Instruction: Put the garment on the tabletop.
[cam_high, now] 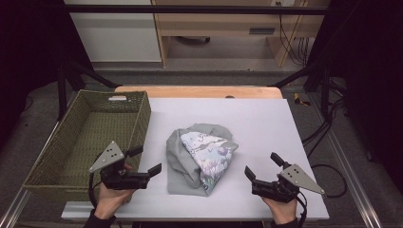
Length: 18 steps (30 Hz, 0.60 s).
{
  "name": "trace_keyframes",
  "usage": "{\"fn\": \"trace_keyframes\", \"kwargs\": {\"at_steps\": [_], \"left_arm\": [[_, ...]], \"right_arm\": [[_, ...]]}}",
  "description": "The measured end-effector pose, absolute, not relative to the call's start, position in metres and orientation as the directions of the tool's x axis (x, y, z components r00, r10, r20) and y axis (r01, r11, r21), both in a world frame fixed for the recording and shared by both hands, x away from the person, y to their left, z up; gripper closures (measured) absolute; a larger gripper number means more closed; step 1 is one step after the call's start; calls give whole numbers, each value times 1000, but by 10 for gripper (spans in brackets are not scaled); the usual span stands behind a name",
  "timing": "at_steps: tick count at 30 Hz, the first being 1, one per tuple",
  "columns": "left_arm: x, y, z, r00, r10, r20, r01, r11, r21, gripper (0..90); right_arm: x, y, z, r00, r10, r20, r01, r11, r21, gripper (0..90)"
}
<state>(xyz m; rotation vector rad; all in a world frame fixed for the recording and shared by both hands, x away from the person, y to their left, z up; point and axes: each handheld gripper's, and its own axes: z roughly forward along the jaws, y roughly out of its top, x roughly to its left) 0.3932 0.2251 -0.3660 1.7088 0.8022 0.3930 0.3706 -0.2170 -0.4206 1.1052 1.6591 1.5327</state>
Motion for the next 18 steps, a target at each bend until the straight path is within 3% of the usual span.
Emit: {"fn": "trace_keyframes", "kwargs": {"at_steps": [18], "left_arm": [[383,244,-375,682,714,-159,333,-109,937,52]], "right_arm": [[369,-221,-420,-473,876,98,177,-15,984,3]]}}
